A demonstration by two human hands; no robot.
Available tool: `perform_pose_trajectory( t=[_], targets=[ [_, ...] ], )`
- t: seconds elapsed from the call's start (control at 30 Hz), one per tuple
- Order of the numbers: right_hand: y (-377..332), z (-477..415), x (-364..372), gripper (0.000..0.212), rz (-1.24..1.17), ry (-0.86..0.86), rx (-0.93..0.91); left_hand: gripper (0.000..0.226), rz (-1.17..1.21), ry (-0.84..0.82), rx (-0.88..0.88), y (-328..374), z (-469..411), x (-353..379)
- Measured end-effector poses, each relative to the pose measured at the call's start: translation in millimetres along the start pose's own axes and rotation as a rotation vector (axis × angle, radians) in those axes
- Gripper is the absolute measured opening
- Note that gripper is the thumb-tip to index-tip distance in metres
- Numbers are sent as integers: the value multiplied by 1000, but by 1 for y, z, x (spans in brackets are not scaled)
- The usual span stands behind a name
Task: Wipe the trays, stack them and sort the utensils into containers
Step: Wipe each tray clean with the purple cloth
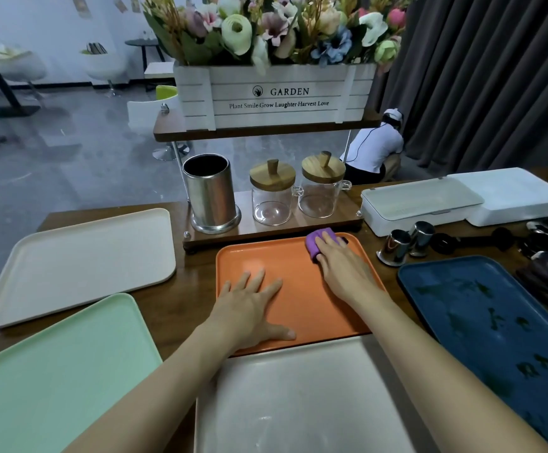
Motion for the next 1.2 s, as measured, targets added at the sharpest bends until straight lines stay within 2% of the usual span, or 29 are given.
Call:
perform_pose_trajectory(
  t=[0.3,0.63,0.9,1.1,1.2],
  targets=[
    [25,7,-3,47,93,-52,122,114,8,37,-8,-2,0,-1],
    [32,122,-6,48,69,-73,215,114,5,67,17,-1,0,-2],
    [23,128,-8,49,139,-47,242,114,5,60,28,2,1,-5],
    [-59,116,5,51,21,-20,58,109,62,-2,68,-1,0,-10],
    [-61,114,9,52,-16,-28,46,101,118,11,127,-12,10,-19]
  ],
)
Point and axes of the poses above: each hand's wrist, its own z-axis away from the middle knuckle, its own x-axis out of the palm, y = z × x, the point moved 9 cm from there along -z, towards the middle knuckle, and after that the axes turned 13 degrees about z, right-handed, at the moved point
